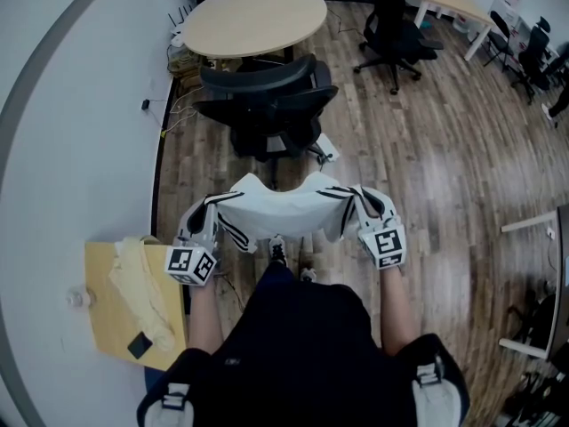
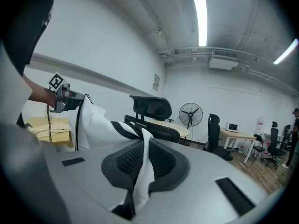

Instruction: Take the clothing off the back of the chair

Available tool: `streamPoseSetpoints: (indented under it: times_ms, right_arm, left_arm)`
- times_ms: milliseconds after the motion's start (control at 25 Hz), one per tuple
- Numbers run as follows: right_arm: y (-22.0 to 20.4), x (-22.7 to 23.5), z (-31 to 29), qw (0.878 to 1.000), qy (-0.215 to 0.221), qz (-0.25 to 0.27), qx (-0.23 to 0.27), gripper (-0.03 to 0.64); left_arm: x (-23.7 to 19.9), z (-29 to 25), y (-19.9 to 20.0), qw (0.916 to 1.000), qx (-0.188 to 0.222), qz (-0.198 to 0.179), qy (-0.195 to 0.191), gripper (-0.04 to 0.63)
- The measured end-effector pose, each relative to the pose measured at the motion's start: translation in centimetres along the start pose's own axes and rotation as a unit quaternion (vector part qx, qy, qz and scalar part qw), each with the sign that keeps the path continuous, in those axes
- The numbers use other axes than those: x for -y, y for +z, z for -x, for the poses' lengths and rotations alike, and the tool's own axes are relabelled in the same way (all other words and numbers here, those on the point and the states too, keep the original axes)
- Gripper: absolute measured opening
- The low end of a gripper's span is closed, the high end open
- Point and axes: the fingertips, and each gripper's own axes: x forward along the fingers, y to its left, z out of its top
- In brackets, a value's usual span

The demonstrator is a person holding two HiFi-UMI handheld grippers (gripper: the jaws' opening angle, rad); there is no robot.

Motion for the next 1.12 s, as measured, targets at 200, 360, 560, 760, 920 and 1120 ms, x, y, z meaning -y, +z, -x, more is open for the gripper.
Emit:
streamPoseSetpoints:
  times_ms: [200,360,560,760,920,1120]
  right_arm:
    - [0.0,0.2,0.7,1.000,0.005,0.001,0.005,0.011]
    - [-0.2,-0.1,0.8,1.000,0.010,0.002,0.007,0.012]
    - [-0.6,-0.1,0.7,1.000,0.015,-0.003,0.008,0.011]
    - [-0.9,-0.3,0.6,1.000,0.024,-0.004,0.006,0.011]
    - [-1.0,0.0,0.7,1.000,0.023,-0.007,0.005,0.011]
    - [-1.2,0.4,0.4,1.000,0.021,-0.008,0.008,0.011]
  left_arm:
    - [0.9,0.7,0.2,1.0000,0.002,-0.005,0.003,0.014]
    - [1.1,1.5,0.1,0.9999,0.002,-0.008,0.011,0.014]
    - [1.4,2.0,0.0,0.9998,-0.001,-0.010,0.018,0.014]
    - [1.4,2.3,-0.1,0.9995,-0.005,-0.009,0.029,0.014]
    - [1.7,2.0,-0.2,0.9995,-0.003,-0.010,0.030,0.014]
    - [1.6,1.8,-0.3,0.9995,-0.004,-0.012,0.030,0.014]
